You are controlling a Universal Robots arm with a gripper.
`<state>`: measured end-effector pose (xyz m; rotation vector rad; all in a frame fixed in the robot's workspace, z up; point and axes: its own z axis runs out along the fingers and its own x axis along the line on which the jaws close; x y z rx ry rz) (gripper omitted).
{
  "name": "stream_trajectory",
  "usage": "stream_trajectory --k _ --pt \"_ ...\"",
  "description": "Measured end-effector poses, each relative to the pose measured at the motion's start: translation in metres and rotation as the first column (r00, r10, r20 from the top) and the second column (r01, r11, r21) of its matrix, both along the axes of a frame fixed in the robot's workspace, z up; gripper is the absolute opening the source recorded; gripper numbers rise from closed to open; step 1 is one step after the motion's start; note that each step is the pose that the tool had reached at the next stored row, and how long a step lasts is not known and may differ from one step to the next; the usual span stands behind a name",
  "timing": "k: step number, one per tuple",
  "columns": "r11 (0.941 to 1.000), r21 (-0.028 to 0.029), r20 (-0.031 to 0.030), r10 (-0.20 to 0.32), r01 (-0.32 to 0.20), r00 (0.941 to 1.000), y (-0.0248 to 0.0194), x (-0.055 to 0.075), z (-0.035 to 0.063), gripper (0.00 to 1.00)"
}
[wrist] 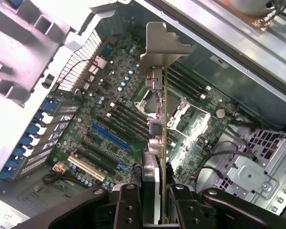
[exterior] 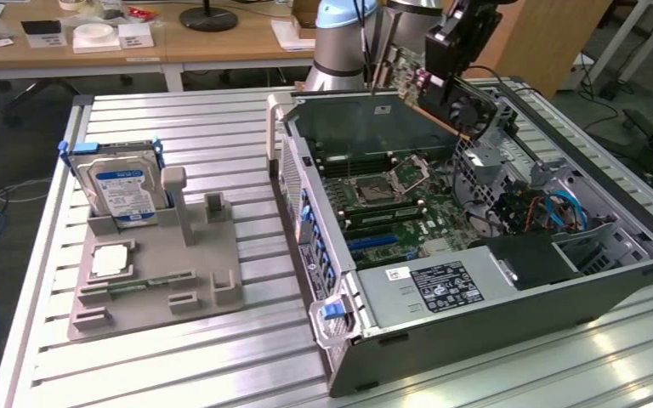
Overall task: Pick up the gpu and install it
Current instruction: 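Insert the gpu into the slot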
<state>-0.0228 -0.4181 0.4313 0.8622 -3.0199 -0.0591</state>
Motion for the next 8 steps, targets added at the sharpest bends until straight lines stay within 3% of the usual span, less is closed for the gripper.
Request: stream_trajectory --k 8 --pt "0.9964 0.0 0.0 0.084 -0.084 0.9964 0.0 0.0 0.0 0.27"
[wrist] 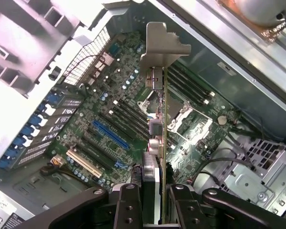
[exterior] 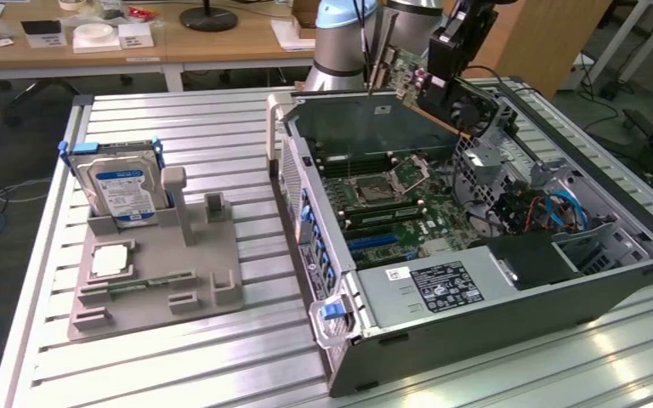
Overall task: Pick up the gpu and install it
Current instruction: 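Insert the gpu into the slot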
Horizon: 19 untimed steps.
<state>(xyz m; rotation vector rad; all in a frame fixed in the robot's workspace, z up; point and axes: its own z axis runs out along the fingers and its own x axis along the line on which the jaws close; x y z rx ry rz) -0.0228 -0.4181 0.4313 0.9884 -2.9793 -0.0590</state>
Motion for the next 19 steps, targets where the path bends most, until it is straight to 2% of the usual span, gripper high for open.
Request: stream_trajectory --k 5,10,14,19 --pt "0.9987 0.0 0.0 0.051 -0.051 0.9987 0.0 0.0 0.0 0.27" --pt "0.9949 0.0001 0.0001 0.101 -0.101 0.9949 0.0 0.0 0.0 0.27" --pt "0.9899 0.0 0.0 0.142 -0.142 0.9899 0.0 0.0 0.0 0.27" --pt "0.9809 0.0001 0.0 0.195 -0.195 0.9809 0.0 0.0 0.0 0.27"
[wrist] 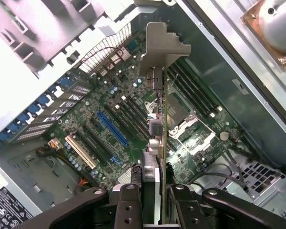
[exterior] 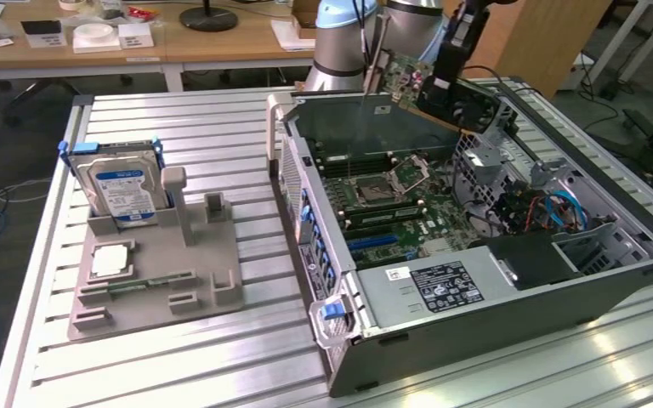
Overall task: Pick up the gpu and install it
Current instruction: 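Insert the gpu into the slot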
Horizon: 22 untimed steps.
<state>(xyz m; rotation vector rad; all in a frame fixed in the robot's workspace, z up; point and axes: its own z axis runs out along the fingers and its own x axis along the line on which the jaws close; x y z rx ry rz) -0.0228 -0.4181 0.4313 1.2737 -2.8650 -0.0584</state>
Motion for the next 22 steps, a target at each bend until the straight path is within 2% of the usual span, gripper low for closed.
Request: stream_trajectory --k 3,4,6,10,12,16,20,22 --pt "0.9998 -0.0001 0.0005 0.021 -0.021 0.9998 0.0 0.0001 0.0 0.27" --pt "0.9997 -0.0001 0.0032 0.025 -0.025 0.9997 0.0 0.0001 -0.0001 0.27" --pt "0.9995 -0.0003 0.0157 0.03 -0.03 0.9994 0.0 0.0001 -0.0003 0.27" --pt "0.9992 -0.0015 0.0504 0.039 -0.039 0.998 0.0 0.0001 -0.0008 0.27" --pt "0.9987 0.0013 0.0618 0.051 -0.051 0.9968 0.0 0.0001 -0.0011 0.27" --pt "0.9956 0.0116 0.0727 0.092 -0.093 0.9931 0.0 0.0001 -0.0016 0.27" --pt "0.9892 0.0136 0.0843 0.144 -0.146 0.986 0.0 0.0001 -0.002 0.27" --pt "0.9844 0.0135 0.0865 0.173 -0.175 0.981 0.0 0.0001 -0.0022 0.27"
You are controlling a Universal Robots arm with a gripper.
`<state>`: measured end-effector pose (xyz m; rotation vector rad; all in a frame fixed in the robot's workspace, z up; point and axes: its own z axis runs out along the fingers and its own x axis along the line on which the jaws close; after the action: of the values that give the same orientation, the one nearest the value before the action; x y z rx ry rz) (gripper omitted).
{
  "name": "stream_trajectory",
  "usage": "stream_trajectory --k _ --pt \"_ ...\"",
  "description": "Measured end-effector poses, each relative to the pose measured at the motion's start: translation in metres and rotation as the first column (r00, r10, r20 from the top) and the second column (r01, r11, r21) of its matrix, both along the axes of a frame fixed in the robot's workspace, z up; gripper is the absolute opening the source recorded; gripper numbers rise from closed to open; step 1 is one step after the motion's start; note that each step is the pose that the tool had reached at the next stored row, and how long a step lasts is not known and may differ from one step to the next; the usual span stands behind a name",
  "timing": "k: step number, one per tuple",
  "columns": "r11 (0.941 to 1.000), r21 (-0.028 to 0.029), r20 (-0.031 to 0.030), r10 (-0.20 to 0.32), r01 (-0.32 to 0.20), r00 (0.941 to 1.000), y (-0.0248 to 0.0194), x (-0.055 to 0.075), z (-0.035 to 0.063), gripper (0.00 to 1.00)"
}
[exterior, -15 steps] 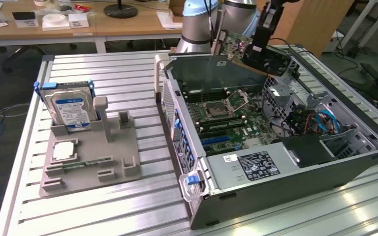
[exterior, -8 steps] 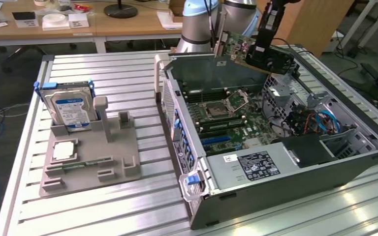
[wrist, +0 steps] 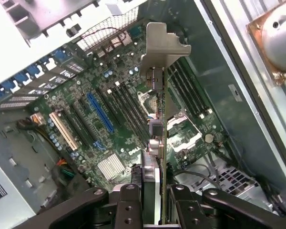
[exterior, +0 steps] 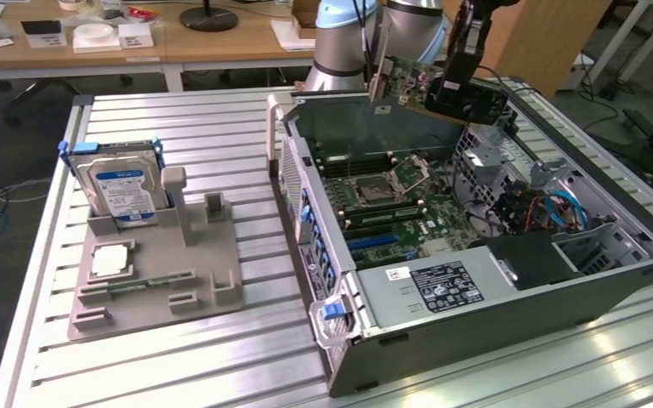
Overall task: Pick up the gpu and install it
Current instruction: 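Insert the gpu into the slot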
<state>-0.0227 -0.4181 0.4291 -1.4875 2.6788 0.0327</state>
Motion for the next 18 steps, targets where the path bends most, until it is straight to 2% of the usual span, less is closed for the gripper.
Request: stream_trajectory --k 5,10,14,18 --pt "0.9977 0.0007 0.0022 0.068 -0.068 0.9976 0.0 0.0 -0.0006 0.27" --pt "0.9909 0.0013 0.005 0.135 -0.135 0.9909 0.0 0.0 -0.001 0.27" --pt "0.9819 0.0019 0.0072 0.19 -0.19 0.9818 0.0 0.0 -0.0014 0.27" --pt "0.9693 0.0026 0.0087 0.246 -0.246 0.9693 0.0 0.0 -0.0017 0.27"
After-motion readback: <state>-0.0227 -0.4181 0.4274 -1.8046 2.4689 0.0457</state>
